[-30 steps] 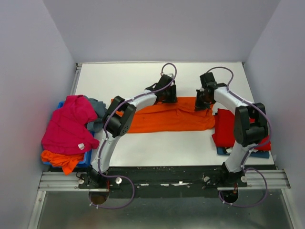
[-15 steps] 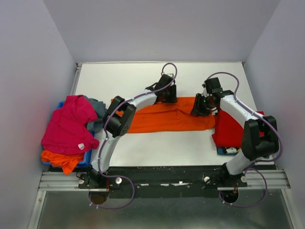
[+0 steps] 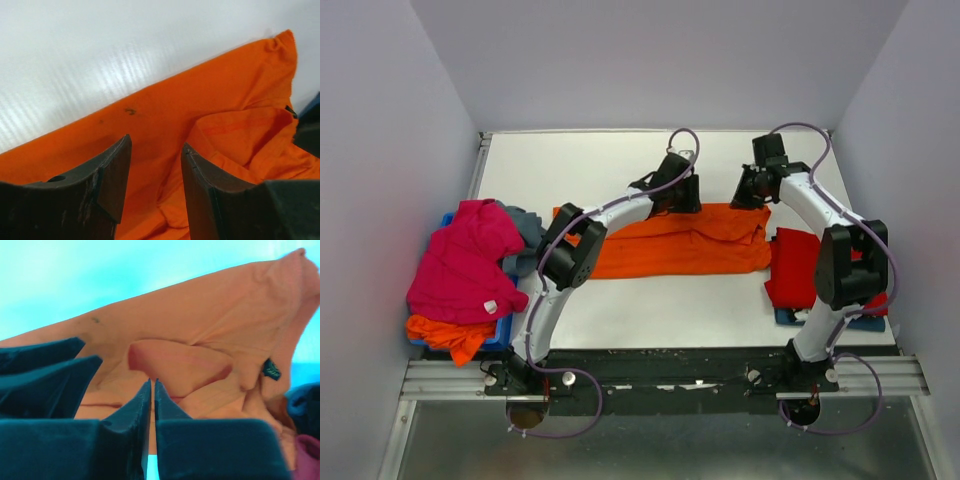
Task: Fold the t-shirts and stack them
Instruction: Fold the other side of the tshirt into a rectangle
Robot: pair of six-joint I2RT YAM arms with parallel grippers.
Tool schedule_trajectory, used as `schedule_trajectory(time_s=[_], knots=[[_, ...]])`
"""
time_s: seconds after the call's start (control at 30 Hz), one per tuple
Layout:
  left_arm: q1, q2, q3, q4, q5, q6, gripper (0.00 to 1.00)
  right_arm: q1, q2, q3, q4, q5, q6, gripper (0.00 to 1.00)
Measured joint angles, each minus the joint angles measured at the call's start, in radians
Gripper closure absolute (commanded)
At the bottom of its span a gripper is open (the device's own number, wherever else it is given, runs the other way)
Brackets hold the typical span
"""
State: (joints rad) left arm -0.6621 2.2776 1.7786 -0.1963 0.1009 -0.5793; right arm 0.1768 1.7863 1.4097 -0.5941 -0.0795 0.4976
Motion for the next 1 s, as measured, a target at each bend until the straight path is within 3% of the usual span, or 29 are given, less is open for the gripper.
schedule_trajectory(time_s=[0.3,0.73,1.0], knots=[[-0.060,0.004,0.054,0.053,0.093,0.014,0.47,-0.105,0.070,0.006,-0.003,-0.022,0.019,0.99],[-0.060,0.086,0.144,0.029,0.117,0.023,0.46,-0.099,0.230,0.082,0.003,-0.108,0.037,0.99],[-0.060,0.090,0.144,0.023,0.113,0.033,0.52,-0.099,0.260,0.110,0.009,-0.118,0.046,0.99]])
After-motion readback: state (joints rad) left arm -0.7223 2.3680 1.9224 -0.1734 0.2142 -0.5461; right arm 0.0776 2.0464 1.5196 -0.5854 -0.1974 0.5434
